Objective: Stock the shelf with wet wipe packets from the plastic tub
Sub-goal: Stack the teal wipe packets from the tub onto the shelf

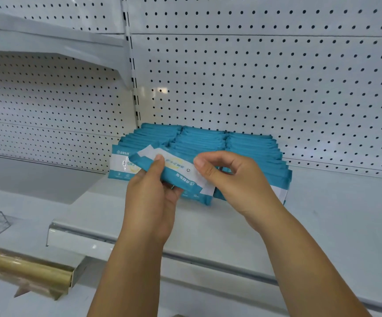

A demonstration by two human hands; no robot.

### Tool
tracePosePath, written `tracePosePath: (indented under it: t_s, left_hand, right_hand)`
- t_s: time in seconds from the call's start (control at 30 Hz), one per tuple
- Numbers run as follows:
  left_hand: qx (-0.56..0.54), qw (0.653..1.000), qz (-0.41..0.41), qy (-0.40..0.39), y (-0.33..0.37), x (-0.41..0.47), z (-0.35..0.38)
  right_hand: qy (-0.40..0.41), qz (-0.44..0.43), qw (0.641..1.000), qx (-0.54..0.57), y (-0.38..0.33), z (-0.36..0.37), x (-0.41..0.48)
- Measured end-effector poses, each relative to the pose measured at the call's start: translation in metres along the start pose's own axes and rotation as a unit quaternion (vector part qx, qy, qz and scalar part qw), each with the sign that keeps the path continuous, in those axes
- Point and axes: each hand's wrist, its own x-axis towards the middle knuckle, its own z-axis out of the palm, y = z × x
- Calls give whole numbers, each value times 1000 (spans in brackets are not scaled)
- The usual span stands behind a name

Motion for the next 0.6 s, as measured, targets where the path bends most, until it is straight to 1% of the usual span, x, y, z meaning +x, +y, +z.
tracePosePath:
  t_s: [0.07,0.23,0.37,0.47,0.6]
  left_hand:
    - [-11,1000,-7,-11,-2,-1,3]
    - [-15,999,-9,-37,-6,-3,5]
    - [52,998,-1,-42,-9,1,2]
    - [131,991,-2,-15,-11,5,-5]
    - [159,986,37,31,-9,7,-14]
  right_hand:
    - [12,14,1000,-14,4,-2,2]
    - [2,42,999,-7,11,-2,2]
    - [15,47,997,60,10,-4,1]
    - [38,27,997,58,10,-5,3]
    - [31,33,998,41,11,-5,5]
